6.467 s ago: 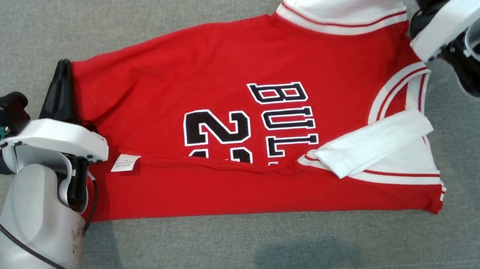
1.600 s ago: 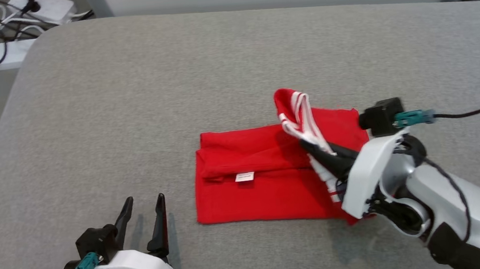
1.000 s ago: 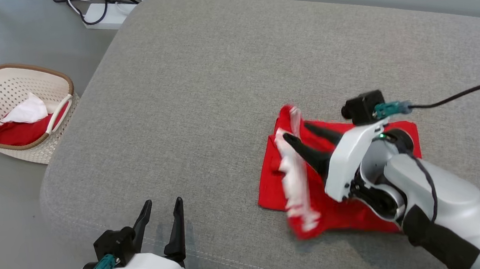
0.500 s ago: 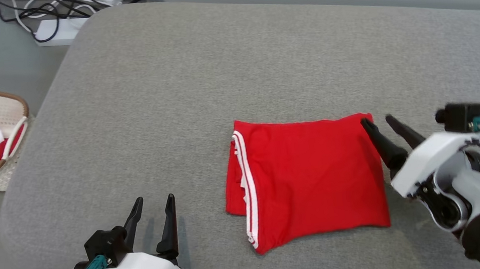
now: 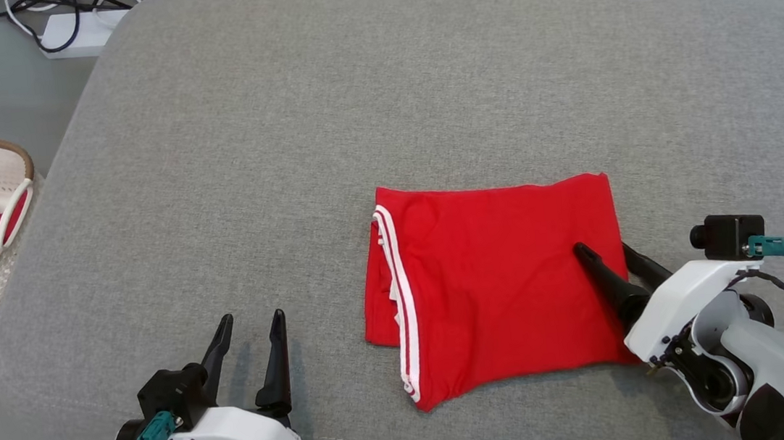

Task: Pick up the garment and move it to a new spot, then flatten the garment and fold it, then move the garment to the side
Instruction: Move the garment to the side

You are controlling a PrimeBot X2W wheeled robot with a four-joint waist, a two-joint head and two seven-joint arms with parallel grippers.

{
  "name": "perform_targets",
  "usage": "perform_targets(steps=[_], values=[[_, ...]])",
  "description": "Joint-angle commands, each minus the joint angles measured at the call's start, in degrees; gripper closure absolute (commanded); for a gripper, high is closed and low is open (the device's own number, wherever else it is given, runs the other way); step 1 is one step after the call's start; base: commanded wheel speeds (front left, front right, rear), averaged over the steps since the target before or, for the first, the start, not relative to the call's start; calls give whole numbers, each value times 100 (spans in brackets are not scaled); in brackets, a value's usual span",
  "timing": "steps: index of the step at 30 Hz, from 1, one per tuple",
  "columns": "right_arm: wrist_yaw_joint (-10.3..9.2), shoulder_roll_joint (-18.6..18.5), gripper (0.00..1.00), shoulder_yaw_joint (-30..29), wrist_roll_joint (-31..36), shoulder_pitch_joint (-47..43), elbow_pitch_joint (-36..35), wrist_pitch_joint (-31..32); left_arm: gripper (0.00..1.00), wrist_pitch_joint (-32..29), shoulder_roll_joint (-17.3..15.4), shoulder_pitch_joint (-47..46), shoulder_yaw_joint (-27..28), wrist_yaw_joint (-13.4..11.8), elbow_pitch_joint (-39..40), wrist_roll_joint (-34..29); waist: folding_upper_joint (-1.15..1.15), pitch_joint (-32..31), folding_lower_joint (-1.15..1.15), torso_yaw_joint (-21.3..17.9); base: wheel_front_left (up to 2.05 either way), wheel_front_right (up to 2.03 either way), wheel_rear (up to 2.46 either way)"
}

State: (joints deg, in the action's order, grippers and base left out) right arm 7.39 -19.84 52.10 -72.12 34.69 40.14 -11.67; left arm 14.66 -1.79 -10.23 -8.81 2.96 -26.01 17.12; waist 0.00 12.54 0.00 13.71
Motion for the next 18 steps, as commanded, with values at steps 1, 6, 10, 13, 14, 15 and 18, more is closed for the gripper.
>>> perform_targets(steps=[1,6,10,13,14,15,18], values=[[10,27,0,45,-87,-33,65,-6,0,34,-109,-214,152,-12,167,-17,0,36,0,83,0,0,0],[10,107,100,127,-155,78,195,-18,0,34,-109,-209,181,-9,195,-32,0,56,0,152,0,0,0],[10,104,100,118,-178,108,195,-123,0,34,-109,-202,227,-12,222,-73,0,-25,0,79,0,0,0],[10,90,100,78,-217,77,145,-216,0,34,-109,-197,263,17,235,-130,0,-135,0,-96,0,0,0],[10,85,100,54,-232,55,119,-242,0,34,-109,-200,274,30,236,-154,0,-175,0,-174,0,0,0],[10,74,100,38,-221,35,104,-264,0,34,-109,-204,283,47,235,-185,0,-214,0,-261,0,0,0],[10,64,100,-55,-202,-50,51,-308,0,34,-109,-232,300,97,240,-282,0,-316,0,-567,0,0,0]])
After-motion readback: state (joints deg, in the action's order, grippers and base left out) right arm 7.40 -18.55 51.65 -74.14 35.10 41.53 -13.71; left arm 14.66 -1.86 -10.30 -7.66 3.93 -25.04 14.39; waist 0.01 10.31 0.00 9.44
